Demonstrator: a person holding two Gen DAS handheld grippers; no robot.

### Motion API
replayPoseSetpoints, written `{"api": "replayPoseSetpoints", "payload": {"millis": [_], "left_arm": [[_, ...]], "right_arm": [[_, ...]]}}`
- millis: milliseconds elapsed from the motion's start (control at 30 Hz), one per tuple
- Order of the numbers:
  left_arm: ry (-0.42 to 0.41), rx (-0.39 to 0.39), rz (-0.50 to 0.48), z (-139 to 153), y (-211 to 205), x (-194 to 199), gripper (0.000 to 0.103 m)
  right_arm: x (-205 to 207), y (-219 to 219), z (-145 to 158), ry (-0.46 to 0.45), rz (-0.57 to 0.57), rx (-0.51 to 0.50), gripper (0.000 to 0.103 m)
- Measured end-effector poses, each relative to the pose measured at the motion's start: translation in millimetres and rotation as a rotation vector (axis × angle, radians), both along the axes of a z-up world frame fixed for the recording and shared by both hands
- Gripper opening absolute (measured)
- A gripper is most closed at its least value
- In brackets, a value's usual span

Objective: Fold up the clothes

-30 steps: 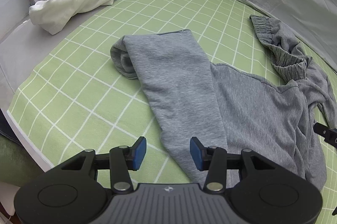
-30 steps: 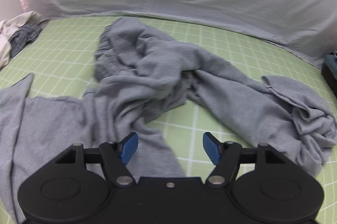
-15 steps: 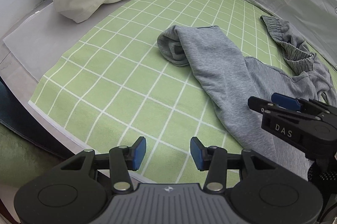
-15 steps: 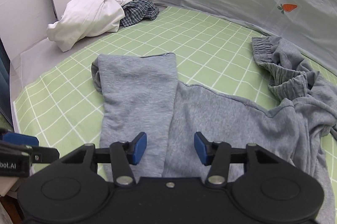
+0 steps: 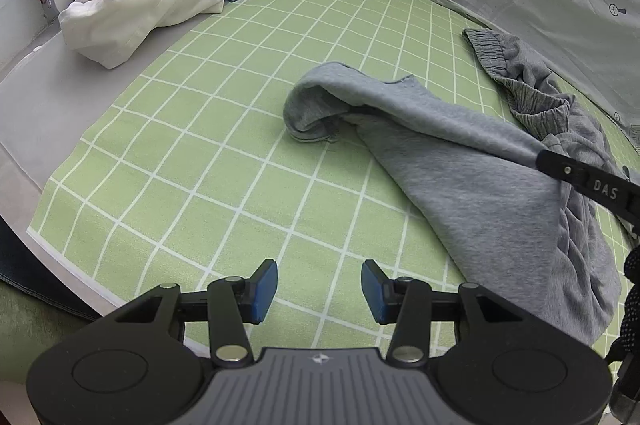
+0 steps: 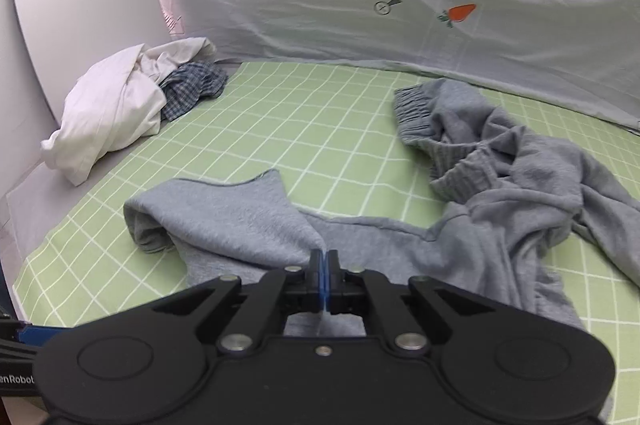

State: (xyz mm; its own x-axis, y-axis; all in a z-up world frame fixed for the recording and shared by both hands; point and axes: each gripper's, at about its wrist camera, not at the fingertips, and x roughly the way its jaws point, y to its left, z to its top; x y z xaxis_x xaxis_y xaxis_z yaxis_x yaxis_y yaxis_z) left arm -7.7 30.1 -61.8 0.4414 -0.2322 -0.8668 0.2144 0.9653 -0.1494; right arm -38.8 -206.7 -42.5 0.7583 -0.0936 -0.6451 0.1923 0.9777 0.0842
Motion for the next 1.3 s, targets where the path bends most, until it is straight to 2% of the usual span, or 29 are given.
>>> {"api": "replayPoseSetpoints", "payload": {"millis": [167, 300, 433, 533, 567, 633, 667, 700, 767, 900, 1000, 1067, 1167, 1300], "left_arm": [[-0.004, -0.012, -0.038, 1.8, -31.3, 3.7, 0.048], [-0.008, -0.02, -0.071, 3.1, -58.3, 6.4, 0.048], [-0.011, -0.032, -0.095, 4.5, -91.5, 10.7, 0.048], [-0.007, -0.05, -0.104, 4.1, -118.9, 19.3, 0.048], [-0.005, -0.057, -0.106, 3.6, -128.8, 22.9, 0.048], [-0.005, -0.063, -0.114, 3.5, -148.4, 30.8, 0.048], [-0.006, -0.065, -0.117, 3.7, -157.8, 34.8, 0.048], [-0.009, -0.072, -0.12, 4.2, -166.0, 39.1, 0.048], [-0.013, -0.098, -0.124, 5.8, -182.0, 47.9, 0.049], [-0.025, -0.164, -0.12, 10.6, -210.3, 67.4, 0.056], [-0.024, -0.222, -0.131, 11.9, -228.0, 81.8, 0.062], [-0.019, -0.253, -0.144, 10.9, -240.2, 90.7, 0.068], [0.002, -0.241, -0.184, 5.0, -260.7, 103.0, 0.068], [0.027, -0.157, -0.202, -10.5, -276.4, 114.6, 0.065]], "right_arm": [[-49.1, -80.5, 34.1, -0.08, -0.302, -0.078, 0.001], [-97.7, -153.7, 43.1, -0.089, -0.601, -0.144, 0.0], [-144.1, -223.2, 29.0, 0.007, -0.881, -0.19, 0.001], [-167.5, -258.0, 14.8, 0.095, -0.973, -0.165, 0.002], [-173.0, -266.5, 10.4, 0.115, -0.979, -0.147, 0.004], [-177.2, -276.2, 3.7, 0.133, -0.963, -0.119, 0.019], [-175.6, -279.2, 0.8, 0.135, -0.943, -0.108, 0.037], [-172.9, -282.1, -1.4, 0.133, -0.919, -0.098, 0.05], [-160.4, -288.1, -5.7, 0.133, -0.84, -0.067, 0.052], [-129.1, -290.4, -11.5, 0.143, -0.684, -0.039, 0.067], [-109.8, -285.7, -21.0, 0.159, -0.573, -0.015, 0.071], [-100.0, -282.7, -31.1, 0.193, -0.54, -0.006, 0.072], [-87.9, -278.9, -46.2, 0.247, -0.511, 0.0, 0.072], [-83.4, -277.5, -56.1, 0.271, -0.517, -0.002, 0.072]]}}
